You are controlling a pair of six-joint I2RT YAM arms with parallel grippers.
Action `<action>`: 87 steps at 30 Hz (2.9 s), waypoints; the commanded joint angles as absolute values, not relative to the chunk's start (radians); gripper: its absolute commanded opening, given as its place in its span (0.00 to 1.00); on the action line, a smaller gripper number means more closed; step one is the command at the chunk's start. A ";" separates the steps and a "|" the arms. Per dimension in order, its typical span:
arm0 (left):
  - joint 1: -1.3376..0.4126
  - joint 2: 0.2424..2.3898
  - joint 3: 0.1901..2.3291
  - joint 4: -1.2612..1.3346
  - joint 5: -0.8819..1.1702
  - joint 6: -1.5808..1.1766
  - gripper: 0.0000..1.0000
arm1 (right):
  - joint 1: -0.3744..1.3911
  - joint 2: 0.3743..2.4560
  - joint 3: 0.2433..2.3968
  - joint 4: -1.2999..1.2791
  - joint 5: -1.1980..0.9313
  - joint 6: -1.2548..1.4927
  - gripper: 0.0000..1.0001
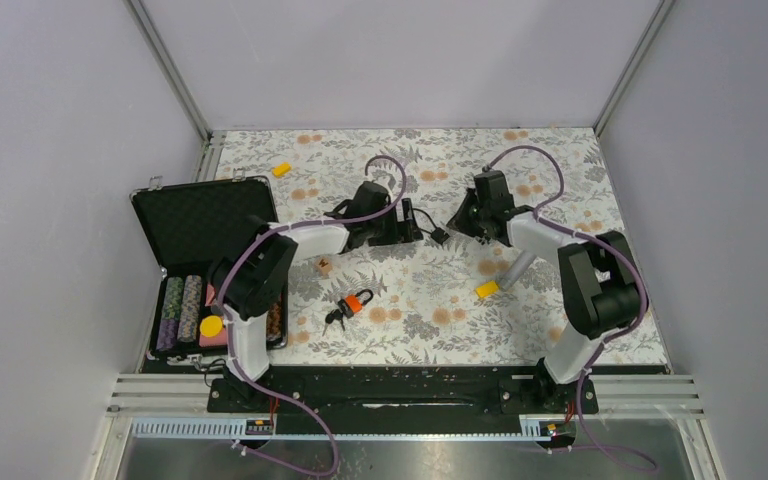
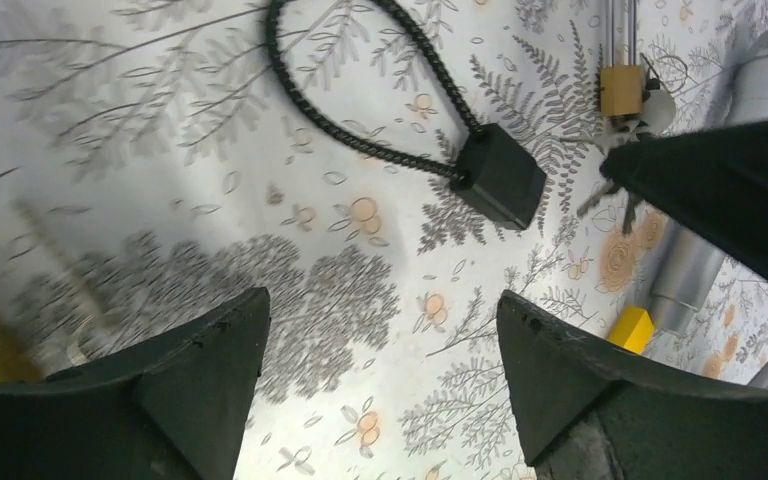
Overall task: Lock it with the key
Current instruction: Place the key at the center of the board, then pick up the lock from the center of the board.
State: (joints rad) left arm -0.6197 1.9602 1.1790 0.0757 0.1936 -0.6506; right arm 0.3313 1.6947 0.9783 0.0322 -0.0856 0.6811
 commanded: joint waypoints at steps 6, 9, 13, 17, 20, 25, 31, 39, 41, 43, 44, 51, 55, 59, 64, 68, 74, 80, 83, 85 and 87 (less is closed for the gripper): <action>-0.610 1.704 1.059 0.090 0.094 -0.604 0.87 | 0.321 1.860 1.183 -0.061 -0.043 0.632 0.18; -0.609 1.636 1.027 0.081 0.076 -0.592 0.99 | 0.322 1.869 1.195 -0.077 -0.044 0.623 0.34; -0.611 1.548 0.997 0.044 0.041 -0.568 0.99 | 0.321 1.807 1.166 -0.099 -0.040 0.590 0.54; -0.610 1.439 0.939 -0.009 -0.044 -0.551 0.99 | 0.333 1.712 1.114 -0.127 -0.036 0.548 0.59; -0.610 1.345 0.900 -0.070 -0.123 -0.565 0.99 | 0.379 1.655 1.087 -0.151 -0.024 0.539 0.60; -0.610 1.122 0.828 -0.144 -0.235 -0.593 0.99 | 0.590 1.613 1.077 -0.178 0.092 0.549 0.62; -0.611 0.874 0.798 -0.285 -0.351 -0.592 0.99 | 0.848 1.699 1.154 -0.212 0.241 0.657 0.67; -0.611 0.628 0.783 -0.435 -0.400 -0.588 0.99 | 1.049 1.864 1.354 -0.462 0.353 1.049 0.77; -0.610 0.576 0.770 -0.456 -0.403 -0.590 0.99 | 1.080 1.914 1.442 -0.560 0.386 1.129 0.83; -0.611 0.516 0.760 -0.478 -0.406 -0.589 0.99 | 1.097 1.981 1.514 -0.637 0.382 1.199 0.90; -0.611 0.496 0.756 -0.490 -0.408 -0.588 0.99 | 1.104 2.012 1.548 -0.672 0.376 1.233 0.92; -0.610 0.393 0.759 -0.580 -0.429 -0.557 0.99 | 1.123 2.160 1.711 -0.834 0.348 1.380 0.94; -0.611 0.360 0.759 -0.604 -0.444 -0.537 0.99 | 1.123 2.172 1.709 -0.865 0.345 1.456 0.91; -0.610 0.346 0.753 -0.604 -0.444 -0.529 0.99 | 1.124 2.187 1.714 -0.884 0.336 1.508 0.88; -0.610 0.343 0.757 -0.604 -0.425 -0.529 0.99 | 1.125 2.209 1.728 -0.914 0.338 1.592 0.84; -0.610 0.339 0.752 -0.606 -0.412 -0.532 0.99 | 1.125 2.223 1.741 -0.927 0.345 1.634 0.70; -0.610 0.336 0.746 -0.610 -0.393 -0.558 0.99 | 1.125 2.204 1.707 -0.925 0.375 1.657 0.51; -0.610 0.347 0.672 -0.587 -0.341 -0.638 0.99 | 1.115 2.071 1.559 -0.845 0.460 1.676 0.44; -0.610 0.363 0.624 -0.565 -0.289 -0.678 0.99 | 1.105 1.975 1.474 -0.829 0.520 1.686 0.44; -0.610 0.376 0.592 -0.546 -0.253 -0.701 0.99 | 1.102 1.891 1.422 -0.818 0.561 1.688 0.45; -0.610 0.388 0.563 -0.515 -0.211 -0.715 0.99 | 1.096 1.823 1.372 -0.802 0.597 1.687 0.44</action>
